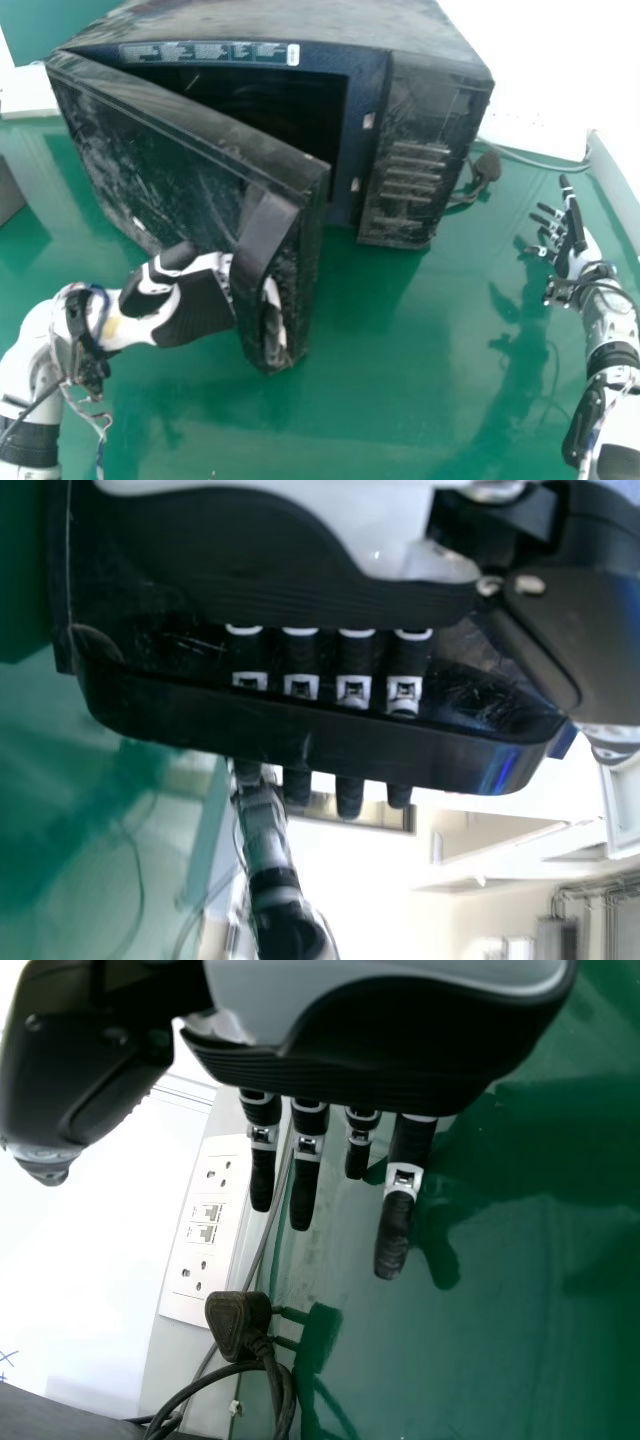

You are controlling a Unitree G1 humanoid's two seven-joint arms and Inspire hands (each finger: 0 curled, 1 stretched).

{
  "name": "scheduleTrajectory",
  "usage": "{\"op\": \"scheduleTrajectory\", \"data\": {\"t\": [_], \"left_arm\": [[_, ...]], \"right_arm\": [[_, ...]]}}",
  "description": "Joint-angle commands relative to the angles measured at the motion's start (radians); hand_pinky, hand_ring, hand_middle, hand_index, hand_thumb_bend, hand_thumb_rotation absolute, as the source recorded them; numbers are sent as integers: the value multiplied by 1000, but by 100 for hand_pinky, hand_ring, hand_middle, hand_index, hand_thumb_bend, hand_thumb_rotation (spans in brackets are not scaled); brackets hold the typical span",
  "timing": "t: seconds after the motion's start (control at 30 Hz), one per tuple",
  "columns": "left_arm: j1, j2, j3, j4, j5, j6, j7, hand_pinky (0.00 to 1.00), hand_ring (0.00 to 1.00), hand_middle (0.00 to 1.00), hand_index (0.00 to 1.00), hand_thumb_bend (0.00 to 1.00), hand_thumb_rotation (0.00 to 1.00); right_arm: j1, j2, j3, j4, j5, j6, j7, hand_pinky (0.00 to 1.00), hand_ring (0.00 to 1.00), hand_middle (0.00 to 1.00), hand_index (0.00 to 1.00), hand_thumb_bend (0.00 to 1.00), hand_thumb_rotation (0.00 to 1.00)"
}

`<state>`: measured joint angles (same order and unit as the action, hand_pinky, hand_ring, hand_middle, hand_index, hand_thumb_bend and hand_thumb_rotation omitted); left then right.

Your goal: Open the door of oven

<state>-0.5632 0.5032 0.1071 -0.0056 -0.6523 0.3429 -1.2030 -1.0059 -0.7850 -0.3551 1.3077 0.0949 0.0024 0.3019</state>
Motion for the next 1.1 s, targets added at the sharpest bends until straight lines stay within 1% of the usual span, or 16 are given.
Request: {"op": "scheduleTrajectory", "data": {"t": [0.0,0.03,0.1,0.17,0.2,0.27,0.3,0.4,0.57,0.6,0.67,0.7,0.77,0.83,0.93,1.07], "left_arm": [[0,16,106,21,-58,-23,34,13,19,27,36,95,53],[8,9,118,9,-49,-54,37,13,19,27,35,92,51],[14,-5,133,7,-44,-102,25,12,18,26,35,83,54],[25,-22,144,4,-41,-137,32,11,17,25,35,90,62],[31,-26,148,-2,-42,-143,40,10,16,25,35,95,65],[37,-37,158,-8,-40,-167,45,9,16,24,34,99,69],[35,-25,158,-5,-43,-153,37,9,15,24,34,99,72],[25,12,158,-10,-67,-74,30,9,15,24,35,97,65],[32,47,174,-40,-46,-65,33,10,15,24,37,99,58],[42,44,181,-58,-35,-84,47,10,15,24,36,99,59],[63,26,197,-79,-29,-119,59,9,14,21,32,100,74],[68,36,199,-82,-25,-115,53,9,14,21,30,100,78],[27,122,169,-15,-42,-30,-60,8,13,20,27,100,79],[-26,172,142,59,-45,-15,-169,10,17,24,28,100,74],[-66,153,143,124,-69,-44,-243,11,18,26,30,100,64],[-69,160,153,149,-62,-58,-273,10,18,26,30,100,67]], "right_arm": [[58,10,10,36,-20,46,-9,70,71,78,83,100,99],[58,9,12,35,-22,46,-7,70,72,79,82,99,100],[59,8,12,35,-19,44,-4,72,74,80,83,100,100],[58,8,6,36,-12,49,2,69,74,80,84,99,100],[58,8,3,37,-9,52,1,63,71,79,83,100,99],[58,8,-1,38,-7,53,2,62,71,78,84,99,98],[59,9,-1,38,-8,53,2,64,71,78,84,99,98],[60,9,1,38,-12,48,2,67,70,79,83,98,99],[57,11,3,36,-12,48,-1,67,70,77,83,100,99],[58,10,2,36,-11,49,5,67,71,78,84,99,99],[61,8,1,37,-11,45,11,66,72,78,82,99,100],[62,8,2,38,-12,43,9,66,73,78,81,99,100],[62,8,2,37,-12,43,6,66,72,79,83,100,98],[61,9,2,37,-12,44,4,68,73,80,84,100,99],[64,9,3,37,-13,39,2,70,74,79,84,98,100],[64,10,4,37,-14,38,-6,69,75,81,83,99,100]]}}
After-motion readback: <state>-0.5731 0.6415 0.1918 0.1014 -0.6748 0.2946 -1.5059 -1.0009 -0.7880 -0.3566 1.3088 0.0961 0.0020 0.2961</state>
